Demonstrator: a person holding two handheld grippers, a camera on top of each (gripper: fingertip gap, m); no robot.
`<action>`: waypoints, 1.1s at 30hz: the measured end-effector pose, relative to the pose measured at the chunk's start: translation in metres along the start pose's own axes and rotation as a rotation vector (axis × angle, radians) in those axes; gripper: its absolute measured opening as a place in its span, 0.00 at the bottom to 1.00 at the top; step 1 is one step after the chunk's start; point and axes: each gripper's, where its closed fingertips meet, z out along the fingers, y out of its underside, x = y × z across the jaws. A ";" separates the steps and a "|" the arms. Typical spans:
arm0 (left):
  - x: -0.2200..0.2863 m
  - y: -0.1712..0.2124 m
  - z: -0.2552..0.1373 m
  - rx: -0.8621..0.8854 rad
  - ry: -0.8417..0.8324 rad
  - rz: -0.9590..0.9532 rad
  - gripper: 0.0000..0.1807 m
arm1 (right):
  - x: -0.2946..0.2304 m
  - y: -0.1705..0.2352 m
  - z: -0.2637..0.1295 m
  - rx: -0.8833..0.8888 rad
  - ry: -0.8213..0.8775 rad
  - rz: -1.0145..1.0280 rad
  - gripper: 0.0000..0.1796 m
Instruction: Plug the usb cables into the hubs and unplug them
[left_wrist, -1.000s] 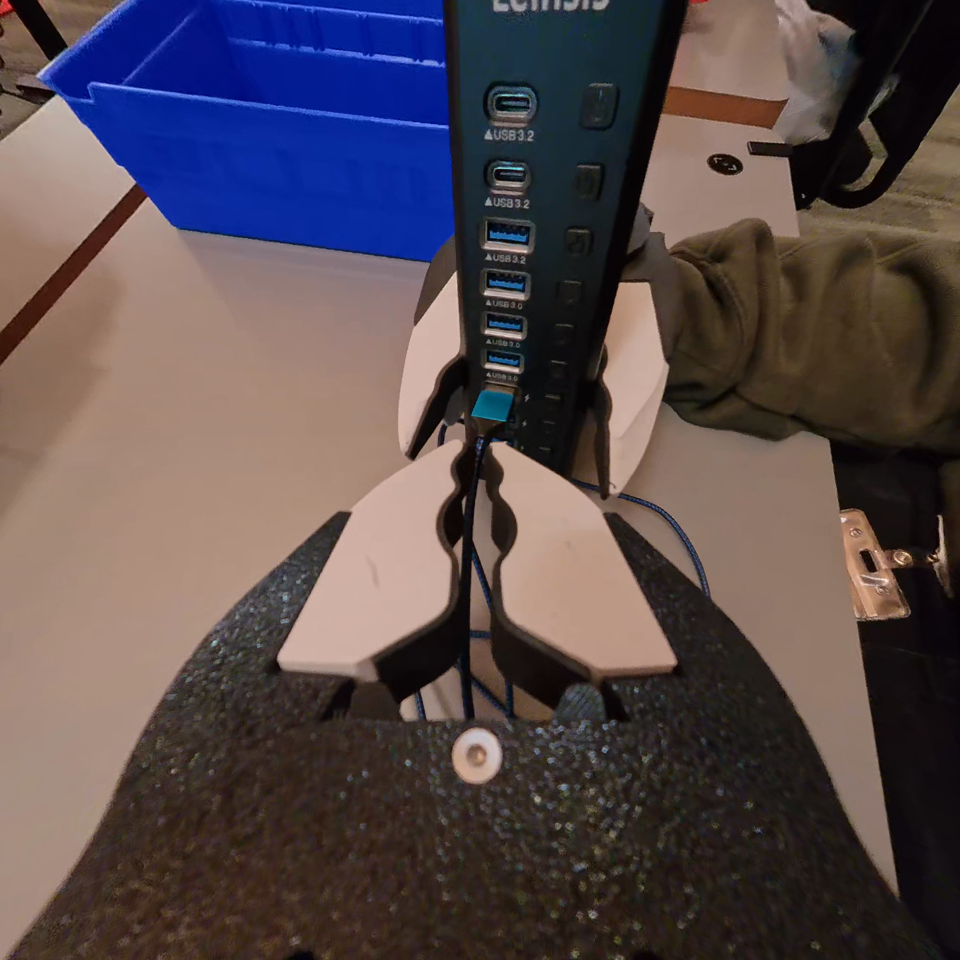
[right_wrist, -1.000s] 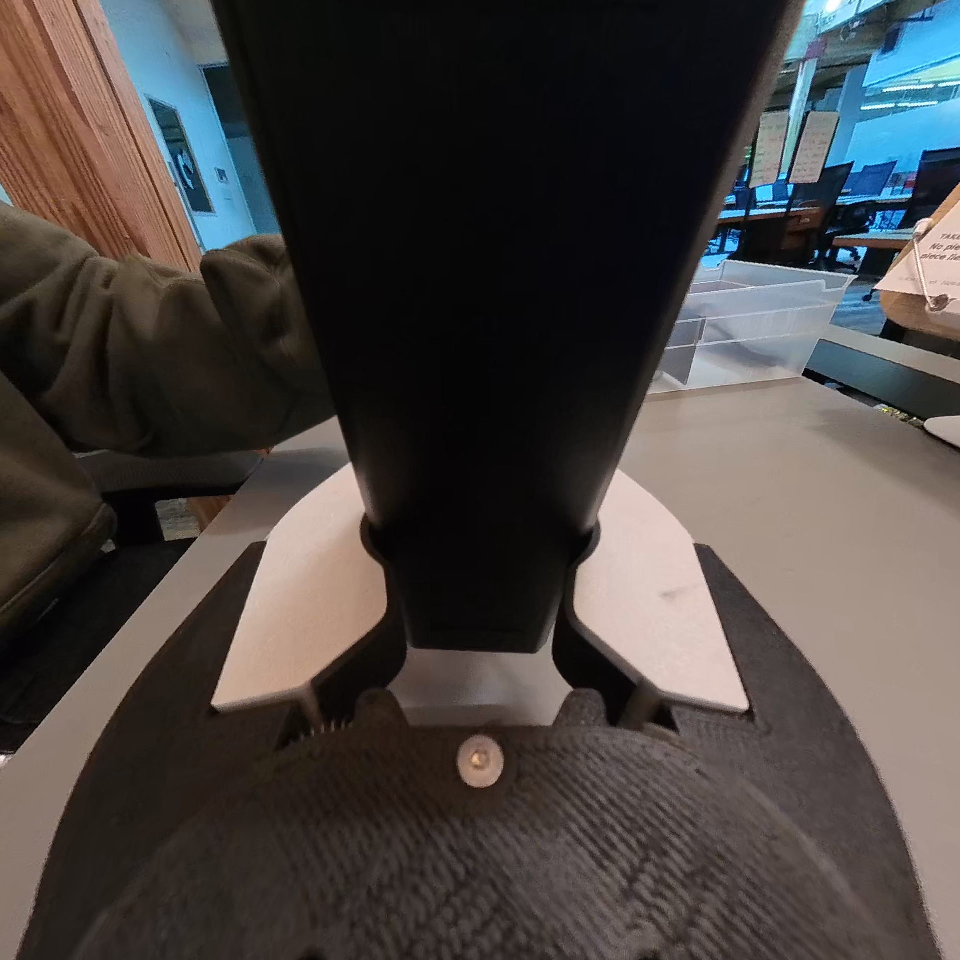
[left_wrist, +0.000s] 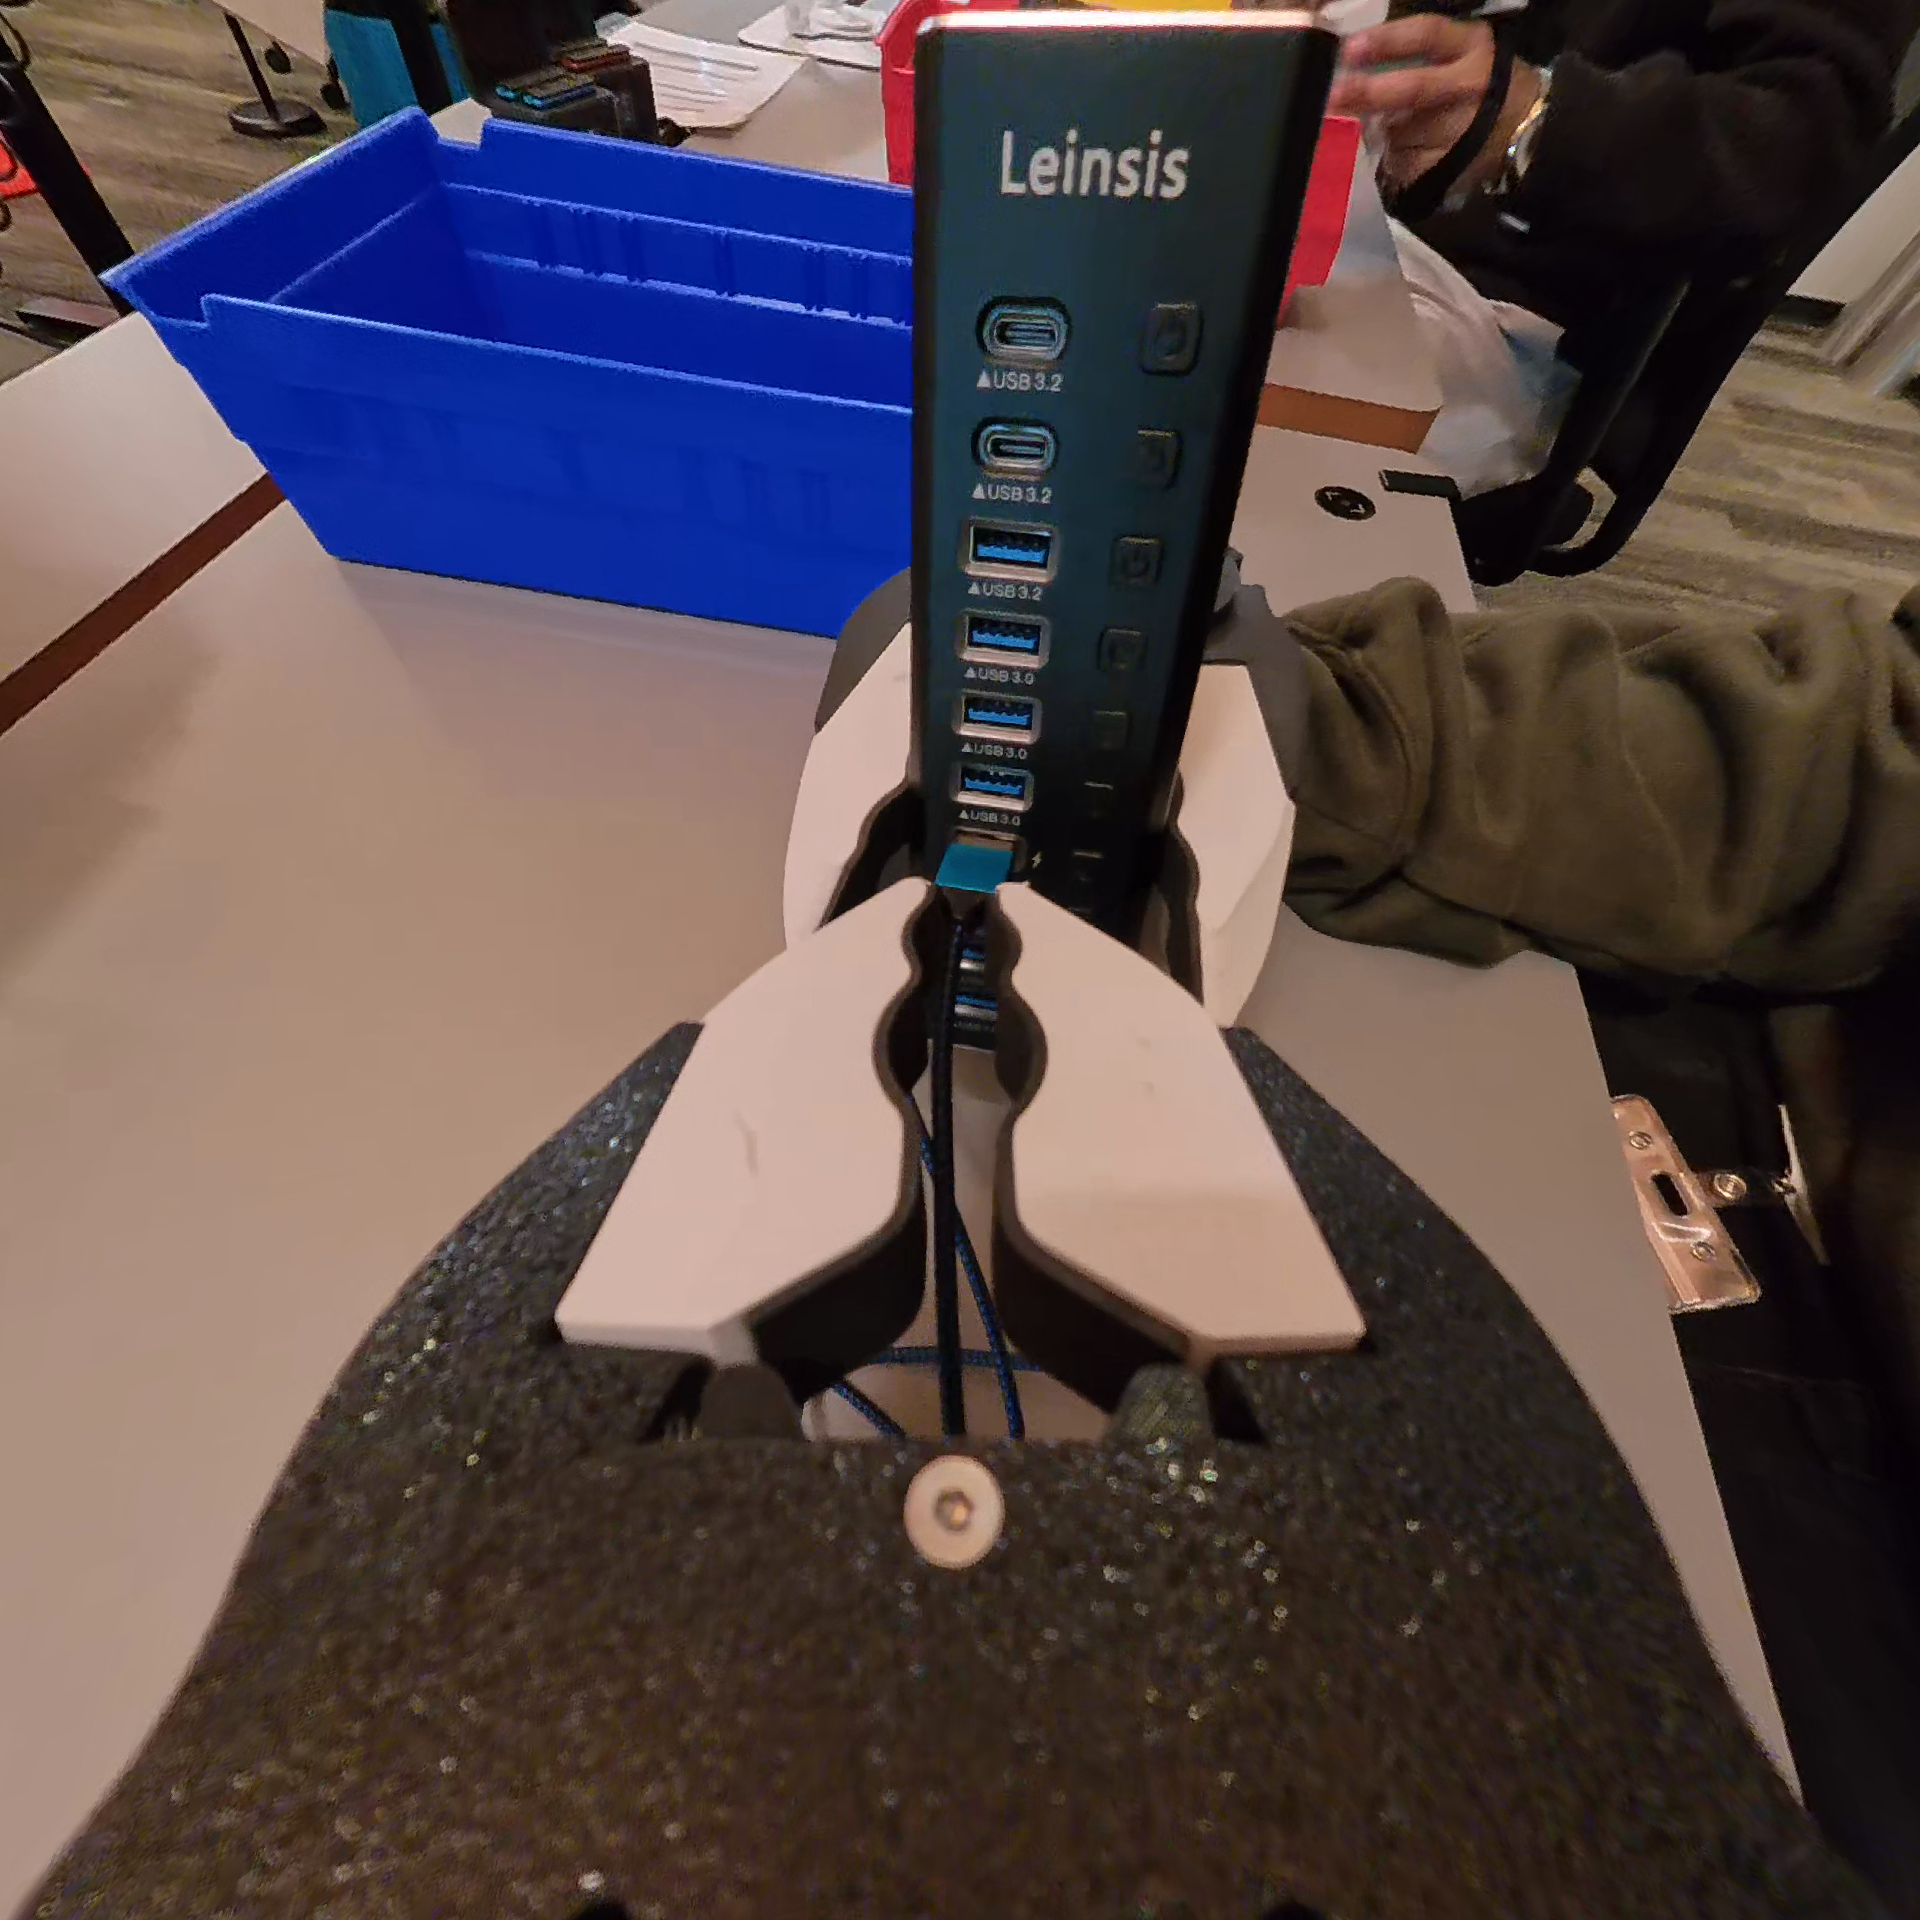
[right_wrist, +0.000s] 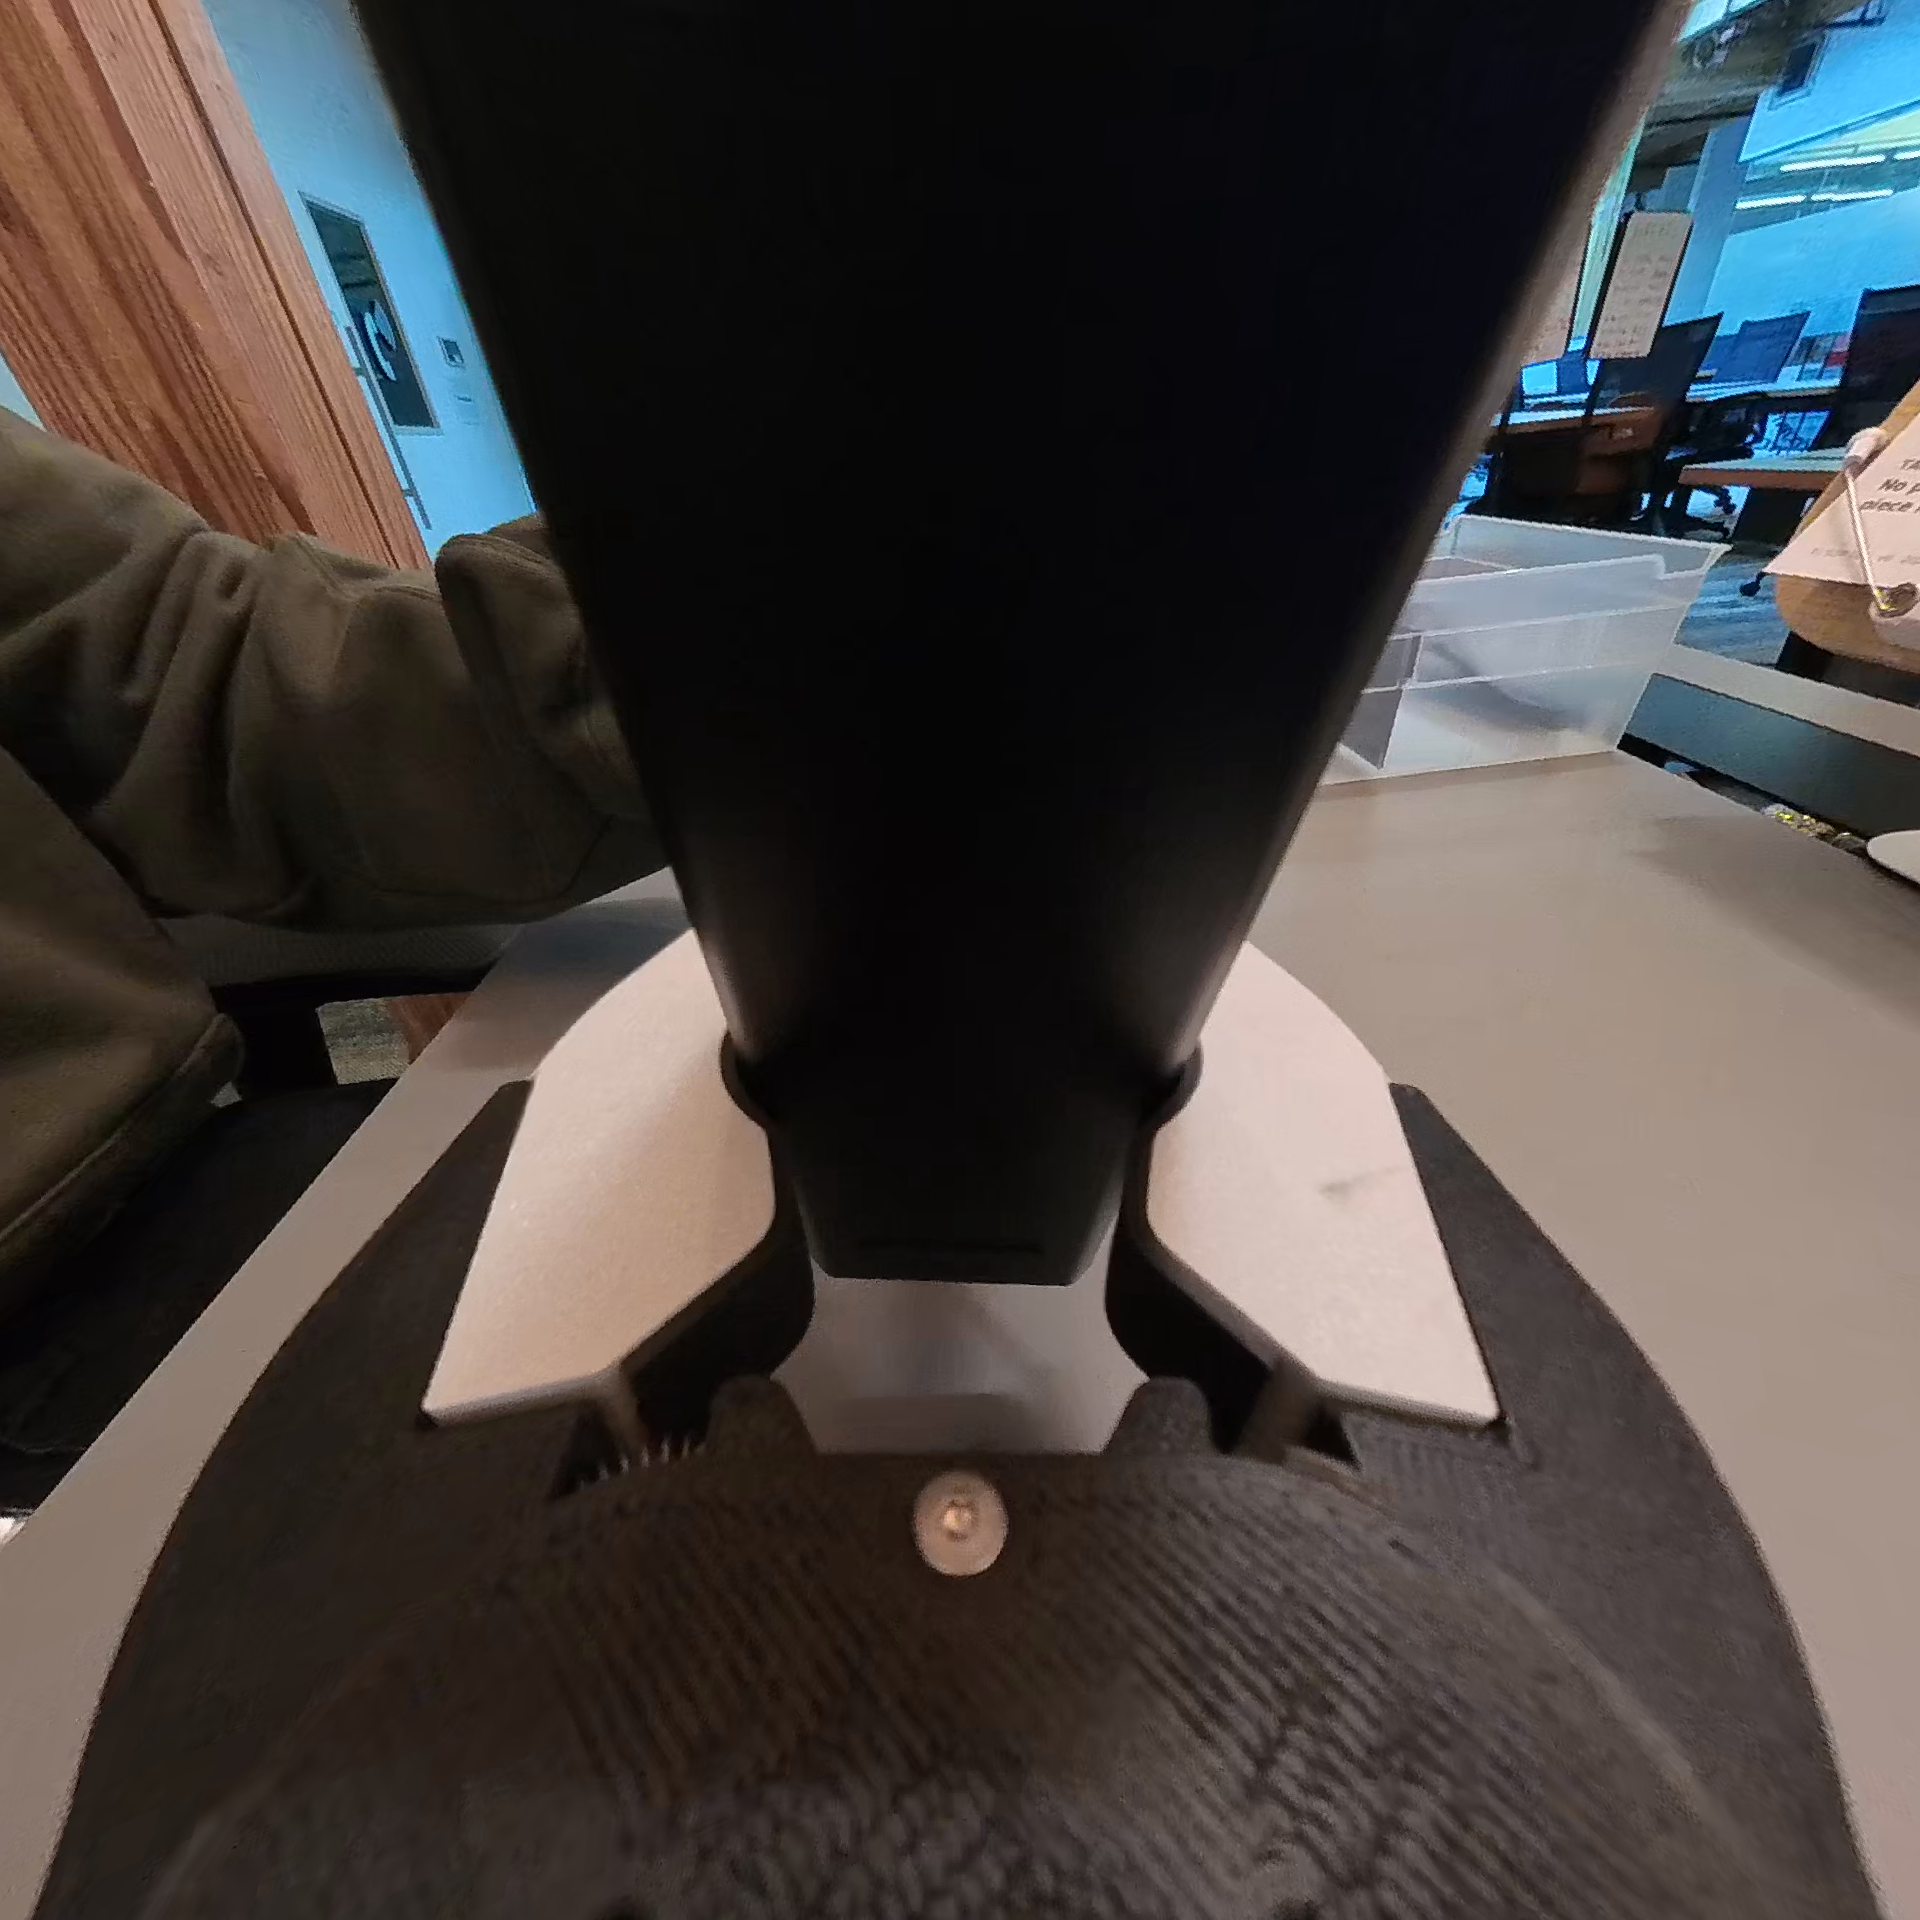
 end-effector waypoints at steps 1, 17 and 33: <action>0.000 0.000 0.000 -0.002 -0.002 0.003 0.04 | 0.000 0.000 0.000 0.001 0.002 -0.003 0.40; -0.002 0.001 -0.001 -0.010 -0.031 0.058 0.03 | 0.001 0.003 0.002 -0.023 -0.011 0.019 0.40; 0.015 -0.007 0.015 -0.007 0.013 0.143 0.00 | -0.001 -0.005 0.003 0.051 -0.008 0.016 0.40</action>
